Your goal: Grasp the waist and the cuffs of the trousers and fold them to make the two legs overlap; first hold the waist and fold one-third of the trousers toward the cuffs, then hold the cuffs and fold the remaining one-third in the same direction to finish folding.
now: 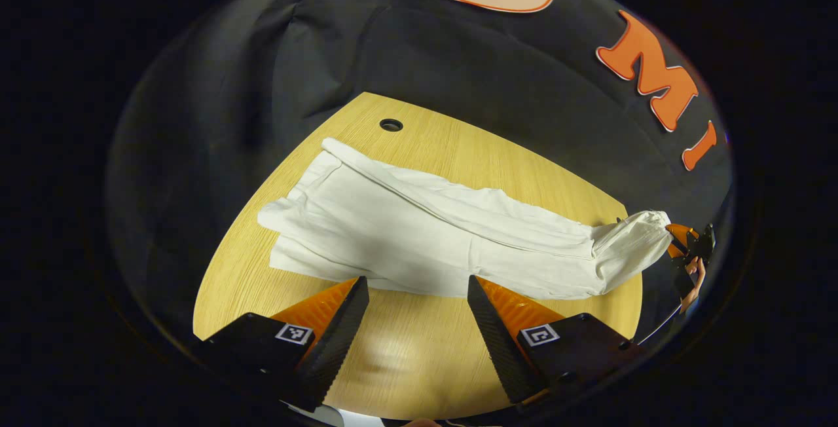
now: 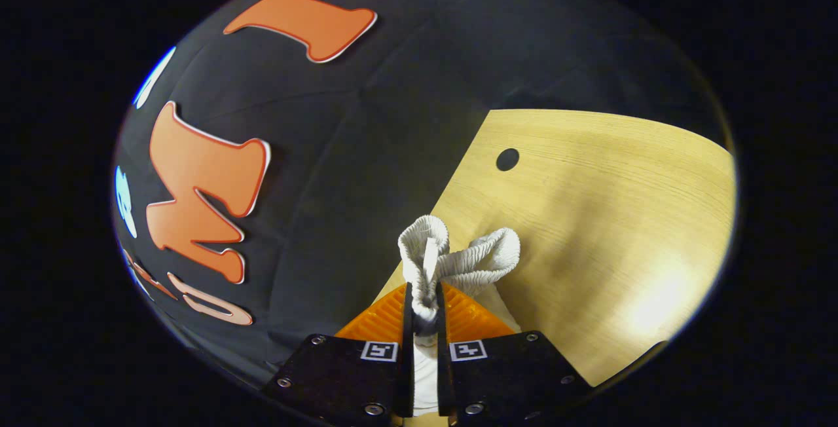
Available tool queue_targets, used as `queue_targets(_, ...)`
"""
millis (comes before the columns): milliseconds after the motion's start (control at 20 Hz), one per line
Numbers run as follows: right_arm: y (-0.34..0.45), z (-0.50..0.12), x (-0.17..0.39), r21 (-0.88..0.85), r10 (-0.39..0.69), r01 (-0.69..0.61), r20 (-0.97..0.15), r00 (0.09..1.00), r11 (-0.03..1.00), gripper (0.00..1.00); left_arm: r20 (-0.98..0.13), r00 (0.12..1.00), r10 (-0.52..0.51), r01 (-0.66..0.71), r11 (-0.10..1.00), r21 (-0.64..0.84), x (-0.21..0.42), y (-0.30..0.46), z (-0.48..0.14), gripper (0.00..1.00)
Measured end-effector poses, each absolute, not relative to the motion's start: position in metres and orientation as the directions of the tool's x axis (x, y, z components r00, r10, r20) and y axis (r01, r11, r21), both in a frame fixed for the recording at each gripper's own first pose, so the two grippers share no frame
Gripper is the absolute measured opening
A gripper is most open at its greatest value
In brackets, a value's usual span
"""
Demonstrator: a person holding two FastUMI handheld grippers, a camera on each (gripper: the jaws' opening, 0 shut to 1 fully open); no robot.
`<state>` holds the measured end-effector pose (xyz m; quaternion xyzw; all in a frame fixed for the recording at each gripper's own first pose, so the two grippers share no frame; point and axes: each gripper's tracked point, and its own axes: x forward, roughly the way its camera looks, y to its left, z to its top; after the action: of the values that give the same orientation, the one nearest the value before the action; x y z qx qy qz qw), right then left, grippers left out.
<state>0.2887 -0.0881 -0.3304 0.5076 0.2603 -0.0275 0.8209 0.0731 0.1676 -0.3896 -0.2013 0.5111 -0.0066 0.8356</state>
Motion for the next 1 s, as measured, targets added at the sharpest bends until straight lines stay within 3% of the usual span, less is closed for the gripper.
queue_targets(550,-0.099,-0.324,0.282,0.789,0.325,0.216,-0.462,0.825,0.575,0.14,-0.867,0.439,-0.235,-0.309,0.867,-0.392,0.056,0.241,-0.433,1.00)
queue_targets(600,-0.101,-0.324,0.281,0.778,0.327,0.212,-0.472,0.819,0.591,0.14,-0.871,0.434,-0.231,-0.318,0.865,-0.388,0.054,0.248,-0.437,0.95)
queue_targets(650,-0.103,-0.325,0.280,0.765,0.319,0.216,-0.484,0.815,0.607,0.14,-0.873,0.428,-0.233,-0.326,0.862,-0.389,0.053,0.257,-0.443,0.99)
queue_targets(750,-0.101,-0.325,0.281,0.748,0.315,0.208,-0.491,0.812,0.630,0.14,-0.873,0.422,-0.246,-0.332,0.854,-0.401,0.053,0.266,-0.447,0.95)
queue_targets(1000,-0.101,-0.327,0.279,0.720,0.376,0.152,-0.516,0.770,0.677,0.25,-0.859,0.419,-0.296,-0.326,0.834,-0.446,0.063,0.271,-0.460,0.98)
